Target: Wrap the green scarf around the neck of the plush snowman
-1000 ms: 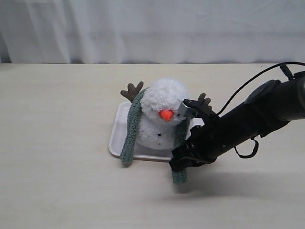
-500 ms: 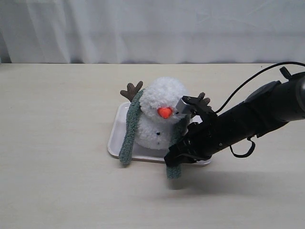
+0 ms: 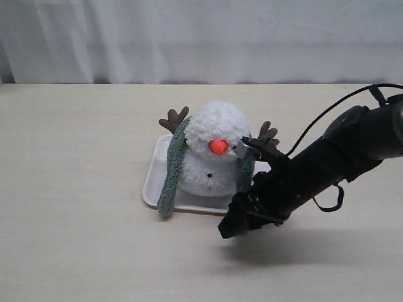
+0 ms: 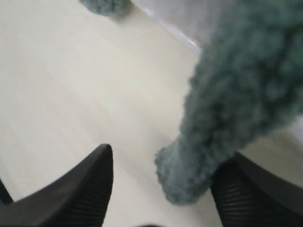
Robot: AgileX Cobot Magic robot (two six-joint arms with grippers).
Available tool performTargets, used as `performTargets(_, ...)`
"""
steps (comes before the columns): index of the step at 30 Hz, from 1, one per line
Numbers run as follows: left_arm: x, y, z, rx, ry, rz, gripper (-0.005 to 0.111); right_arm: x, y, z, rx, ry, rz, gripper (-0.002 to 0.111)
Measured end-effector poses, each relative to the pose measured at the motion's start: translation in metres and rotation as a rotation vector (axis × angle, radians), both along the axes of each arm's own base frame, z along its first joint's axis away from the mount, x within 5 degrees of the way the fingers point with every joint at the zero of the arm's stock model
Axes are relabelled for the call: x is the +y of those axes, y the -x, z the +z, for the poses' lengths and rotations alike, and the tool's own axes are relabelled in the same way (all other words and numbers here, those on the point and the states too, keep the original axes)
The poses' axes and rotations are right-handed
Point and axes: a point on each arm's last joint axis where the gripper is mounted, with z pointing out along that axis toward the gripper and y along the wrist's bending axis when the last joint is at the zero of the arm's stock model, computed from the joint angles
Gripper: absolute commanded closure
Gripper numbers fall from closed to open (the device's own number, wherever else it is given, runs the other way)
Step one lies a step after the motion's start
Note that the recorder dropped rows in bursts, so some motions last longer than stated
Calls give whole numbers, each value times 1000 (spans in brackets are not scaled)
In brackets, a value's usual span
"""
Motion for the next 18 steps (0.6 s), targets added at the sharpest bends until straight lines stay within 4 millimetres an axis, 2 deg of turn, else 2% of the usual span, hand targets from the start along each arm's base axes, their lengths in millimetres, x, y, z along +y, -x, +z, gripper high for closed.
performTargets(4, 0, 0, 0, 0, 0, 0, 107, -14, 1, 5, -5, 173, -52, 51)
performTargets(7, 0, 0, 0, 0, 0, 0, 107, -21, 2, 15, -25, 240, -82, 51)
performTargets(13, 0, 0, 0, 0, 0, 0, 107, -22, 12, 40, -15, 224, -80, 51)
performTargets(18, 0, 0, 0, 0, 0, 0, 107, -12, 35, 50, -28, 210, 8, 51)
